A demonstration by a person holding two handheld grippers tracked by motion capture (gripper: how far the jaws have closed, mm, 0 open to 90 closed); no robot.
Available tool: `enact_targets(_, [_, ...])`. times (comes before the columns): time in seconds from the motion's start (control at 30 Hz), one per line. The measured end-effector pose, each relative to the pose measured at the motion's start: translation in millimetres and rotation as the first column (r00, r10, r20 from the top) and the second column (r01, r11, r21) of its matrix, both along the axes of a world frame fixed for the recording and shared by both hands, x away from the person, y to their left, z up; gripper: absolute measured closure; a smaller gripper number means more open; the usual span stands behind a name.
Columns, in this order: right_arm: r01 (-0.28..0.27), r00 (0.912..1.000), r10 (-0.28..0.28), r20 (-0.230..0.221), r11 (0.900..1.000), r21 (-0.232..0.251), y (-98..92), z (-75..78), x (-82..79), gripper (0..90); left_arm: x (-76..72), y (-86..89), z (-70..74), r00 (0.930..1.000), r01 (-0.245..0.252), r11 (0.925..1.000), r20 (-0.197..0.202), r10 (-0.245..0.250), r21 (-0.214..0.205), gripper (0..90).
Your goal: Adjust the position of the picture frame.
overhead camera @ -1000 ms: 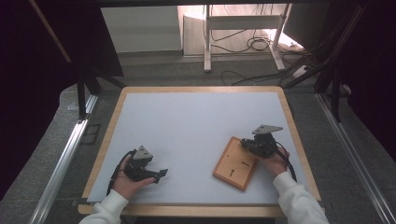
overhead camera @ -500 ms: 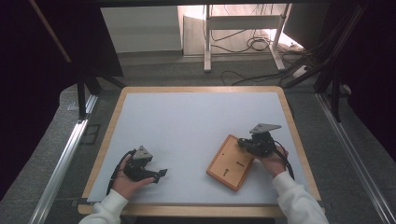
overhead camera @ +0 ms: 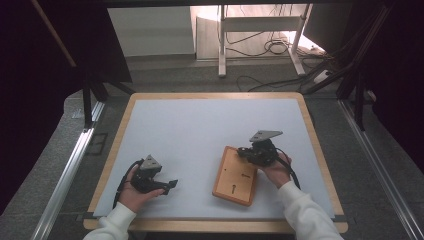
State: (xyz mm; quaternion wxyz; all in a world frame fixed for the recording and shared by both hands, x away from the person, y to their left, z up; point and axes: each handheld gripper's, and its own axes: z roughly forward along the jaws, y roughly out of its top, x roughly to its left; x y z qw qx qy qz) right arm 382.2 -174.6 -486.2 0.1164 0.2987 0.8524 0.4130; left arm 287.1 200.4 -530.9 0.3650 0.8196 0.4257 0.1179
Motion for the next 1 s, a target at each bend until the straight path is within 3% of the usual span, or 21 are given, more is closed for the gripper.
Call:
enact_targets(0.3, [-0.072, 0.9973, 0.072, -0.012, 0.9974, 0.010, 45.8, -1.0, 4.6, 85.1, -0.4, 3.9, 1.0, 1.0000, -0.008, 1.0000, 0.003, 0.008, -0.003, 15.4])
enact_targets(0.33, [-0.093, 0.9956, 0.093, -0.011, 0.9956, 0.006, 56.8, -4.1, 6.7, 85.1, -0.5, 4.8, 1.5, 0.9999, -0.009, 1.0000, 0.006, 0.009, -0.003, 15.5])
enact_targets(0.47, [-0.113, 0.9935, 0.113, -0.013, 0.9935, -0.011, 71.2, -12.2, 9.3, 84.9, -0.1, 5.9, 1.3, 0.9999, -0.013, 0.9999, 0.004, 0.013, -0.005, 15.5])
enact_targets(0.53, [-0.134, 0.9898, 0.134, -0.049, 0.9910, 0.001, 79.4, -21.0, 14.2, 84.8, -0.1, 5.8, 1.1, 0.9999, -0.013, 0.9999, 0.004, 0.013, -0.004, 15.5])
enact_targets(0.9, [-0.169, 0.9833, 0.169, -0.067, 0.9856, 0.011, 95.3, -31.4, 22.8, 82.5, 0.2, 4.0, -0.1, 0.9999, -0.014, 0.9999, 0.004, 0.014, 0.006, 15.4])
enact_targets(0.97, [-0.164, 0.9841, 0.165, -0.066, 0.9863, 0.020, 94.6, -31.8, 22.3, 79.1, 0.0, 3.5, -0.1, 0.9999, -0.010, 0.9999, 0.006, 0.010, 0.008, 15.3])
enact_targets(1.0, [-0.156, 0.9854, 0.157, -0.066, 0.9874, 0.029, 93.1, -30.9, 21.8, 67.9, 0.1, 3.4, -0.1, 1.0000, -0.007, 0.9999, 0.007, 0.007, 0.009, 15.3])
